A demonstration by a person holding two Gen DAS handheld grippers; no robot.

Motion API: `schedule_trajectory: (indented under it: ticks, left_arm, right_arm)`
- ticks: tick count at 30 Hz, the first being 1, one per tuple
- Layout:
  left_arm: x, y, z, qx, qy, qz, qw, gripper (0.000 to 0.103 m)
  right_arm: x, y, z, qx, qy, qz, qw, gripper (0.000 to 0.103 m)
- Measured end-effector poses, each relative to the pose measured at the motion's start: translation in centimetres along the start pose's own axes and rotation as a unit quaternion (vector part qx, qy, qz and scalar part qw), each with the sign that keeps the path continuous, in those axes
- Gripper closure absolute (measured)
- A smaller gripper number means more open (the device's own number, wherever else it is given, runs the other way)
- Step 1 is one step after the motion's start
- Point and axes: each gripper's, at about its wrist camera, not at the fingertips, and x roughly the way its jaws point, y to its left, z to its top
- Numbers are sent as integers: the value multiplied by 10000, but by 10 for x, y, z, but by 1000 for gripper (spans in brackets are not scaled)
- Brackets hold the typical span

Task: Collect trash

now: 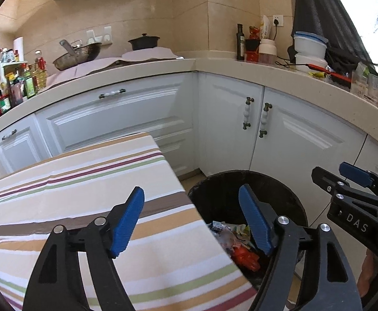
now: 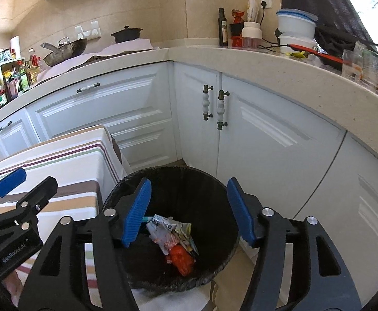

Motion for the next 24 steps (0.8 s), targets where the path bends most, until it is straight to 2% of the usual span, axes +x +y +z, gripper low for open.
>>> schedule_trajectory:
  ticks: [24]
  left_arm:
    - [-73,23,-16,-134,-424,181,9988,20]
  right_arm:
    - [-74,26,-20,-110,-315,37,9994,39]
